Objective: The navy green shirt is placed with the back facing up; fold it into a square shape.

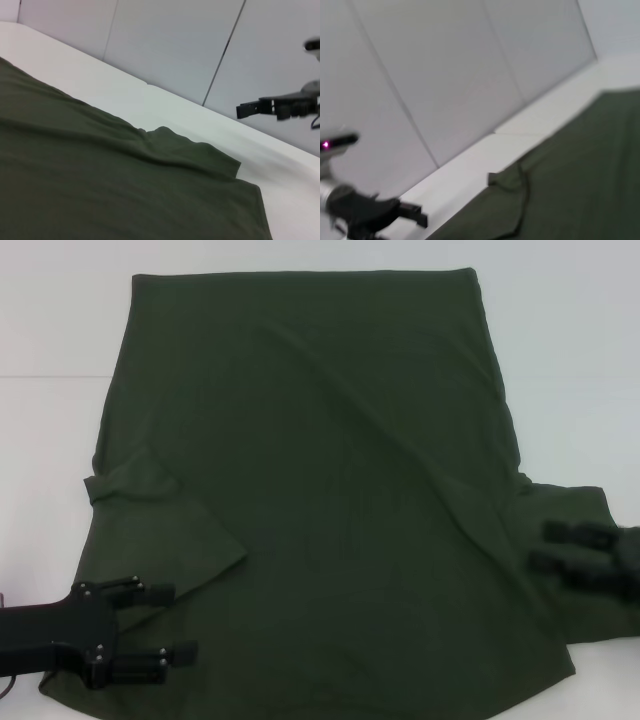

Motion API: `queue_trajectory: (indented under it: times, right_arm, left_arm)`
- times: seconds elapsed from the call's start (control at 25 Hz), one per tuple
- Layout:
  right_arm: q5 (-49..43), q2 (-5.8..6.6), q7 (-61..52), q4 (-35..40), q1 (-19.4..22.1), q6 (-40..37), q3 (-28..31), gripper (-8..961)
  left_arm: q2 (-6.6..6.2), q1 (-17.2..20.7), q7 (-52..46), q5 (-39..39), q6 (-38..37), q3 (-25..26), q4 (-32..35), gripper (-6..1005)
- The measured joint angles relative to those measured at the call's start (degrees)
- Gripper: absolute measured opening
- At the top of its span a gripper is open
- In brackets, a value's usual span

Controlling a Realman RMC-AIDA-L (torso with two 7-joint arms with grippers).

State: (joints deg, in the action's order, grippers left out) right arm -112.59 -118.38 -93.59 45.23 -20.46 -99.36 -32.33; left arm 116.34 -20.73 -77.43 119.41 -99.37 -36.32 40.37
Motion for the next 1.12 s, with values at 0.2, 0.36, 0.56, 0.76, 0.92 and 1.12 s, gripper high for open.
queue_trajectory:
  times: [0.2,0.36,0.56,0.76,0.92,1.12]
  right_arm:
    - [-4.6,4.96,-28.3,8.7,-1.4,-1.0,0.3,821]
    - [-14.2,8.83,-46.3,10.4,-4.7,-2.1,1.6,820]
    - [-28.9,10.25,-56.4,12.1,-10.3,-4.3,5.0,820]
    - [-39.1,9.35,-57.9,11.9,-14.2,-2.5,4.7,819]
    - [-41.3,8.86,-58.4,9.9,-15.0,1.3,2.1,818]
    - [-41.6,8.78,-58.2,6.0,-15.1,5.6,0.3,817]
  left_arm:
    - [-0.20,-0.1,0.6,0.0,-0.3,0.0,0.2,876]
    - [-0.21,0.0,1.2,0.0,-0.7,0.0,1.2,876]
    - [-0.12,0.1,1.6,-0.1,-0.8,0.0,2.2,877]
    - [-0.14,-0.2,1.6,-0.1,-0.9,0.0,2.4,877]
    - [-0.15,-0.2,1.7,-0.3,-0.9,0.0,2.4,877]
    - [0.00,-0.2,1.7,-0.4,-0.6,0.1,2.4,876]
